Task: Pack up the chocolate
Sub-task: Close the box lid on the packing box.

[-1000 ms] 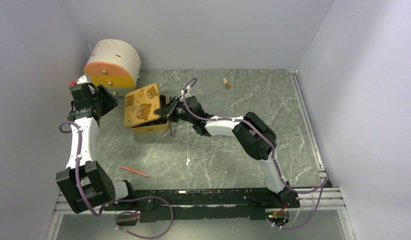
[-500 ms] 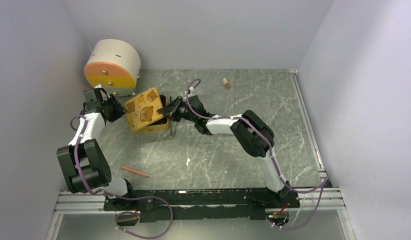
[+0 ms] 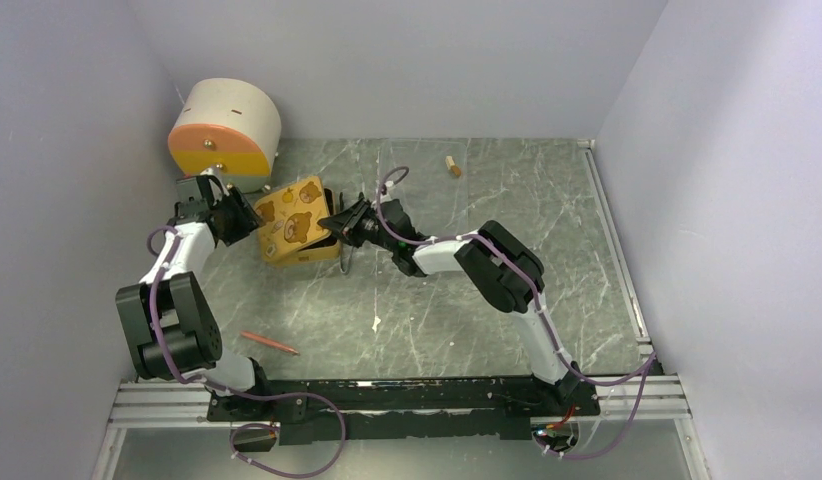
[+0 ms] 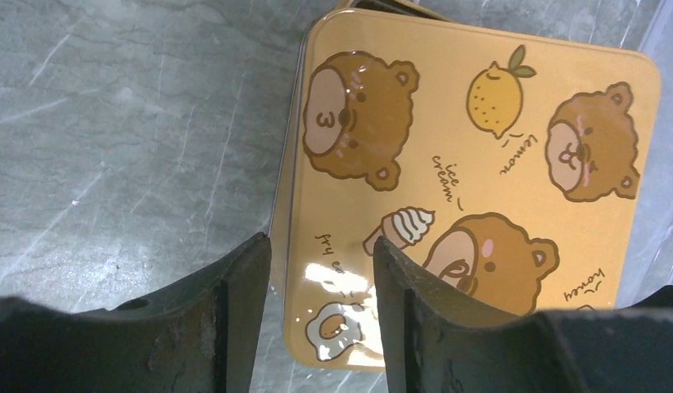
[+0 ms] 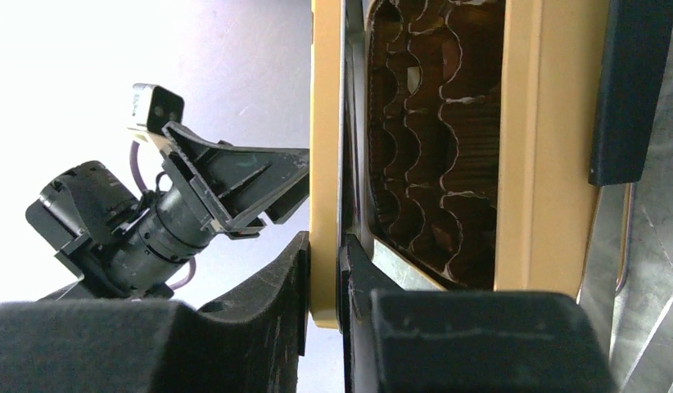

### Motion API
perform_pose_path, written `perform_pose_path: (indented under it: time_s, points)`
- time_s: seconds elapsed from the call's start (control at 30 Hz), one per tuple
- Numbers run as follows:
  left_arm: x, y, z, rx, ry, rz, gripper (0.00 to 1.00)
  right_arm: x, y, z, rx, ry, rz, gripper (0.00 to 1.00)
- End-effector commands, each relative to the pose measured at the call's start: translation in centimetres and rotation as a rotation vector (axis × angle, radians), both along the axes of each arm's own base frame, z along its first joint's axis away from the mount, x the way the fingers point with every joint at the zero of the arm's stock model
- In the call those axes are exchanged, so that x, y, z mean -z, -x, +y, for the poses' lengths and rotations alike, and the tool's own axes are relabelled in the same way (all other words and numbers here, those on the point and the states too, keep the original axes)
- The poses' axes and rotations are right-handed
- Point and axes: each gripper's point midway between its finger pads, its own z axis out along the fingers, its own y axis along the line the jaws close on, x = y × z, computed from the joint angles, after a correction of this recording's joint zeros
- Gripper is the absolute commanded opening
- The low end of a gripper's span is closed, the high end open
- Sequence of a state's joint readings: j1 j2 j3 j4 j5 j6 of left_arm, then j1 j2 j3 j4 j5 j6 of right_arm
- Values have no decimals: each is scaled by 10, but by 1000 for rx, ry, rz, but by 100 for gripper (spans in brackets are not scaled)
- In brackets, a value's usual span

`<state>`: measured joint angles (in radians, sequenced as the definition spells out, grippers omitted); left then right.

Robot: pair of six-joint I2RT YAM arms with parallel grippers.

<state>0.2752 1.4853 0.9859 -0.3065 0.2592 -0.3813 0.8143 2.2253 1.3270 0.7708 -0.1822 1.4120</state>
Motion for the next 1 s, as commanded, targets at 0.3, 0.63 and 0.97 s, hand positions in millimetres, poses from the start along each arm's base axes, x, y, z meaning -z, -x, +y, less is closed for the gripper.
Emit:
perform_pose_path:
  time_s: [0.3,0.63,0.97]
  points:
    - [0,-13,-8,55,19,-3,43,-18,-18,-20,120,-154,-14,12]
    - [15,-22,-20,86,41,41,38,4,-14,-18,83,-19,29,38]
    - [28,-21,-16,76,13,77,38,25,-11,-21,-47,339,-56,58]
